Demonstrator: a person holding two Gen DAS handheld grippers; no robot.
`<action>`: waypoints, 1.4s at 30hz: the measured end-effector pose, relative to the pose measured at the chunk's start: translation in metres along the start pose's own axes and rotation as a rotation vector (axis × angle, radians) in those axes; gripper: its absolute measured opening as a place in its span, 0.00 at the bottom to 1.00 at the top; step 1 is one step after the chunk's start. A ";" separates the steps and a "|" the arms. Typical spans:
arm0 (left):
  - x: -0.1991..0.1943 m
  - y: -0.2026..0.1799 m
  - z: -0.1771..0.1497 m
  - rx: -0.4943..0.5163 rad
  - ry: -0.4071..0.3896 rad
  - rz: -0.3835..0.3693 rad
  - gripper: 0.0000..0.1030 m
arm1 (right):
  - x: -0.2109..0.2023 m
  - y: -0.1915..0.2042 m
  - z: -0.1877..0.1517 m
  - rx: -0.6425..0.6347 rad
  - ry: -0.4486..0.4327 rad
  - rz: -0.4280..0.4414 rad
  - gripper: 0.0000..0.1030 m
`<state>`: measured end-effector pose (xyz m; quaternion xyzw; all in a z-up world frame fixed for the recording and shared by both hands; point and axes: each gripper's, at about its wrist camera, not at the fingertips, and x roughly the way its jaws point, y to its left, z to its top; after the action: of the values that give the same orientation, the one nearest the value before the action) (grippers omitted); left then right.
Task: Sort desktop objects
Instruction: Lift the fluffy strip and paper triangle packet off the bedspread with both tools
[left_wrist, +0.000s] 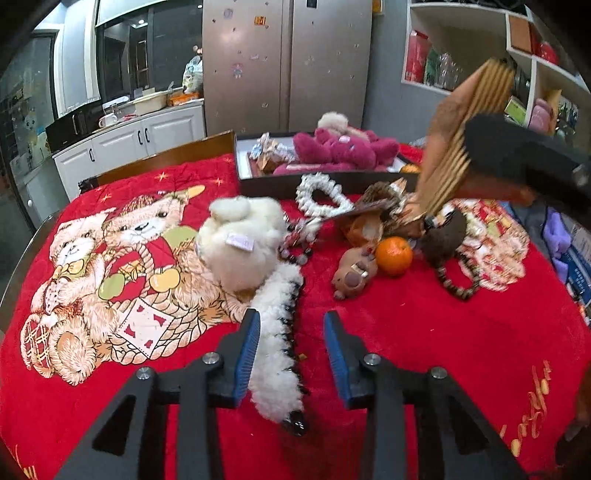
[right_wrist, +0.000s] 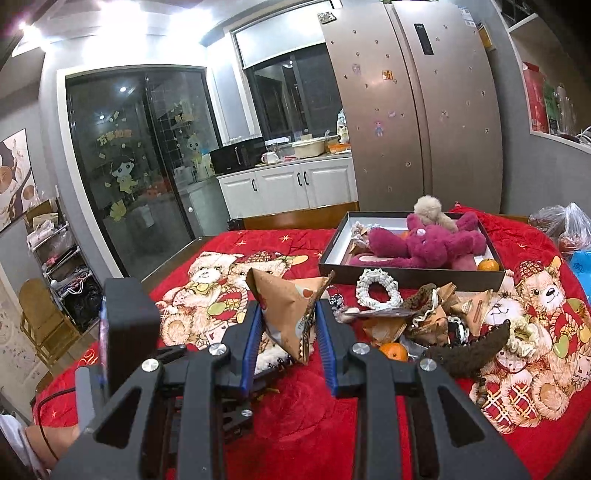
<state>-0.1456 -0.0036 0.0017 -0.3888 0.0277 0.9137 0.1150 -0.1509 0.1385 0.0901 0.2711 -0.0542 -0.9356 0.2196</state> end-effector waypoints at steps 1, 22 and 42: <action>0.005 0.002 -0.001 -0.005 0.016 0.008 0.35 | 0.001 -0.001 0.000 0.002 0.001 -0.001 0.29; 0.009 0.006 -0.002 0.015 0.001 0.059 0.21 | 0.012 0.000 -0.003 -0.010 0.030 -0.033 0.29; -0.088 0.013 0.047 -0.054 -0.264 0.033 0.20 | -0.015 0.018 0.037 -0.064 -0.049 -0.067 0.29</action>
<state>-0.1229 -0.0266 0.0974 -0.2677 -0.0059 0.9591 0.0919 -0.1525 0.1284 0.1325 0.2428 -0.0205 -0.9500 0.1954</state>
